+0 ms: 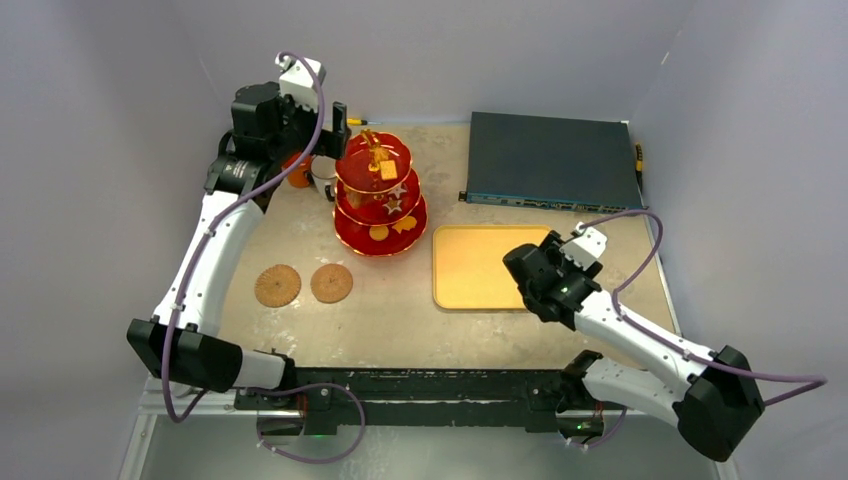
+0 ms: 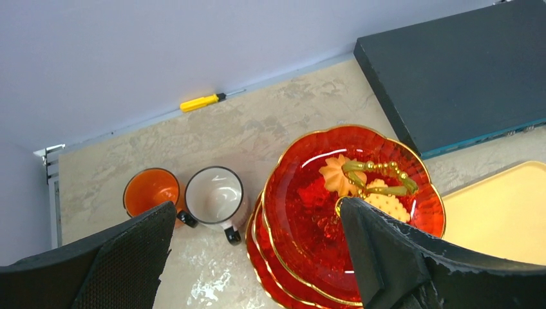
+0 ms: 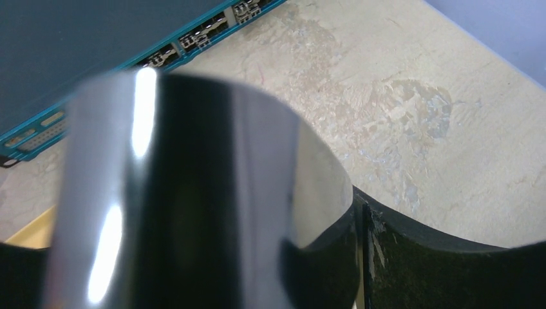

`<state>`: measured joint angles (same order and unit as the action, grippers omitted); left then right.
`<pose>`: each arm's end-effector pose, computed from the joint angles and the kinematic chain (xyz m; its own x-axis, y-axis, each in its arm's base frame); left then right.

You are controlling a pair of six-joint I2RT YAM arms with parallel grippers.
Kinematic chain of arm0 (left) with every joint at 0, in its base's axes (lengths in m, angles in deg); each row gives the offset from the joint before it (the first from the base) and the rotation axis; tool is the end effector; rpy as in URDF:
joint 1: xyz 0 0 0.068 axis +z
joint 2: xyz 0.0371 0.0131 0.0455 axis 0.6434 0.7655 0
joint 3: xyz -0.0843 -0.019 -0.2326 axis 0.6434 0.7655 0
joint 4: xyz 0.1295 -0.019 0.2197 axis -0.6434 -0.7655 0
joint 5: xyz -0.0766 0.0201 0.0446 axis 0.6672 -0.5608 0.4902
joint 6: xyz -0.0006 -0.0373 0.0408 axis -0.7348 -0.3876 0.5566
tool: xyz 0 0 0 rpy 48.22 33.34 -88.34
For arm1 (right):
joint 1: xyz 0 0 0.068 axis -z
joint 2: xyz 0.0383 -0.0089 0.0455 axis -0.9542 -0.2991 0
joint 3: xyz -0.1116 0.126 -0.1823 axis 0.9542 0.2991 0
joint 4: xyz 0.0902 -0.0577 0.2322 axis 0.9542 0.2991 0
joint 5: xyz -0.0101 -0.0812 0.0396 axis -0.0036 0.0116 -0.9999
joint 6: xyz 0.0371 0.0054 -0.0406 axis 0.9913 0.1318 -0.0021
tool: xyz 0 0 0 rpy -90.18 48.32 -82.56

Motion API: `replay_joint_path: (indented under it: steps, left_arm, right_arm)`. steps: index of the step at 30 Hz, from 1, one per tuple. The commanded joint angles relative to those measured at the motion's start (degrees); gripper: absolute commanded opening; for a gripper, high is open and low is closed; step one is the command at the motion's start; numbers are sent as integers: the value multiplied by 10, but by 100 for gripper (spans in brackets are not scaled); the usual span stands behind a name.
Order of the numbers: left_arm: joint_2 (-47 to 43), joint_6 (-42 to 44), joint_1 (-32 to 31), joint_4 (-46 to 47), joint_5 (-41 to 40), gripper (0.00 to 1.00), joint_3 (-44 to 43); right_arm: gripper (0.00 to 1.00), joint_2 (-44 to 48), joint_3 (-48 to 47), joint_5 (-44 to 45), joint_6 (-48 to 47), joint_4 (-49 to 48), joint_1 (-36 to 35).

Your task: Serve the afternoon tea

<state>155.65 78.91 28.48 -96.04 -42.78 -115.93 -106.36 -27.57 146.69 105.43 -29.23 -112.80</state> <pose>0.2973 -0.0659 0.4134 -0.2691 0.0785 -0.9599 0.3282 0.9445 -0.0148 0.1665 0.0956 0.2085 -0.0960 0.3839 -0.9184 0.6100 0.7518 0.2505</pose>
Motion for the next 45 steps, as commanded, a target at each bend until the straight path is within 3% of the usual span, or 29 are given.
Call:
replay_joint_path:
  steps: [1,23,34,39,45]
  left_arm:
    - [22,7,4,24,12,99,-51]
    - [20,9,24,25,26,99,-68]
    - [22,2,35,14,26,99,-85]
    - [42,-9,49,7,31,99,-85]
    - [39,-9,50,13,31,99,-69]
  right_arm:
    - [71,-28,-34,11,24,10,21]
    - [65,-85,-8,-9,41,-60,36]
    - [49,-108,-22,-39,-23,-133,36]
    - [39,-67,-30,-74,-191,-293,27]
    - [38,-111,-106,-72,-304,-400,-63]
